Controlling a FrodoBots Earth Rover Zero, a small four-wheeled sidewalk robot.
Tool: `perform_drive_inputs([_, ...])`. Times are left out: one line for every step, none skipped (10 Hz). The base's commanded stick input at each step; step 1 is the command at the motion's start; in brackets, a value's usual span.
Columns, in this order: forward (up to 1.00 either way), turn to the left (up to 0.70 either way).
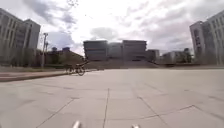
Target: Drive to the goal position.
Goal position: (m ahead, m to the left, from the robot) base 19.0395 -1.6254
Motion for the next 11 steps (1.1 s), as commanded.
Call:
perform_drive_inputs([0.7,0.0])
perform_drive_inputs([0.7,0.0])
perform_drive_inputs([0.7,0.0])
perform_drive_inputs([0.7,0.0])
perform_drive_inputs([0.7,0.0])
perform_drive_inputs([0.7,0.0])
perform_drive_inputs([0.7,0.0])
perform_drive_inputs([0.7,0.0])
perform_drive_inputs([0.7,0.0])
perform_drive_inputs([0.7,0.0])
perform_drive_inputs([0.7,0.0])
